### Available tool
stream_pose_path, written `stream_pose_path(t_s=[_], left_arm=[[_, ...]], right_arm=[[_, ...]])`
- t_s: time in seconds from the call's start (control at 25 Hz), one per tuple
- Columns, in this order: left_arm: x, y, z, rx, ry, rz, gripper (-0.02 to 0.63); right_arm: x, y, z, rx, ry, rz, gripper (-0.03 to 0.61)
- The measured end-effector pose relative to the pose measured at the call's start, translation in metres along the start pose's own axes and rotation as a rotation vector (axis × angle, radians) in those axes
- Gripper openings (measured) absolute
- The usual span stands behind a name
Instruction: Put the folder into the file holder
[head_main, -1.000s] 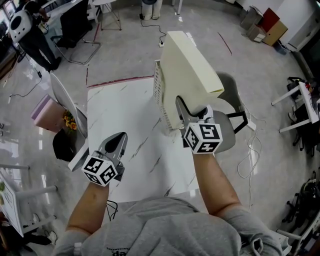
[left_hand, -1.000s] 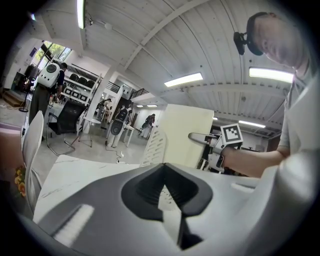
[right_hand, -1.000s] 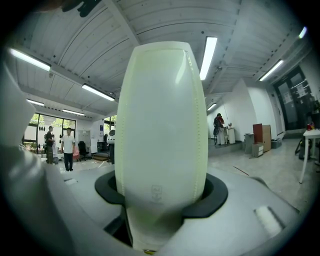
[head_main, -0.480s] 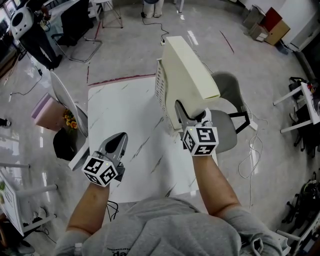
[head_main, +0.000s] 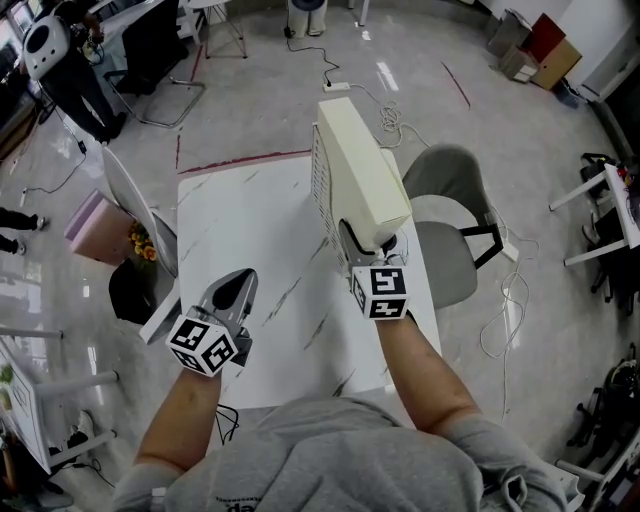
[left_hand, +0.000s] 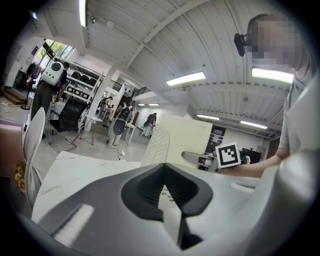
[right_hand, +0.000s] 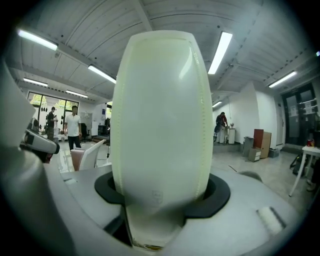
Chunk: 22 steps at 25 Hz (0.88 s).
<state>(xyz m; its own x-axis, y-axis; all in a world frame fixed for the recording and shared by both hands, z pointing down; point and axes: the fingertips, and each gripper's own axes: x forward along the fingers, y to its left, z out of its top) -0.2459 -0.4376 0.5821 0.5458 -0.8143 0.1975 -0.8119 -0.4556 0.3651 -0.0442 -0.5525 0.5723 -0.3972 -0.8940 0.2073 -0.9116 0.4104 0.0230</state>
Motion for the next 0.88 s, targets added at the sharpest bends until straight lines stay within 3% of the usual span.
stream_pose_path(t_s=[0.16,0.48,0.68,0.88], left_arm=[[0.003,-0.008,0.004,0.000,-0.001,-0.009,0.057],[0.018,-0.034,0.013,0.006,-0.011,-0.088,0.058],[0.045,-0.091,0.022,0.038,-0.011,-0.227,0.058],[0.074,-0.172,0.011,0.065,0.038,-0.415,0.058]], right_arm=[[-0.001,0.001,0.000,-0.004,0.013,0.008,0.280],[-0.010,-0.005,0.002,0.056,0.071,0.050,0.382],[-0.062,-0.022,0.018,0.054,0.017,0.048,0.403],[-0.140,-0.073,0.031,0.089,-0.030,-0.045,0.400]])
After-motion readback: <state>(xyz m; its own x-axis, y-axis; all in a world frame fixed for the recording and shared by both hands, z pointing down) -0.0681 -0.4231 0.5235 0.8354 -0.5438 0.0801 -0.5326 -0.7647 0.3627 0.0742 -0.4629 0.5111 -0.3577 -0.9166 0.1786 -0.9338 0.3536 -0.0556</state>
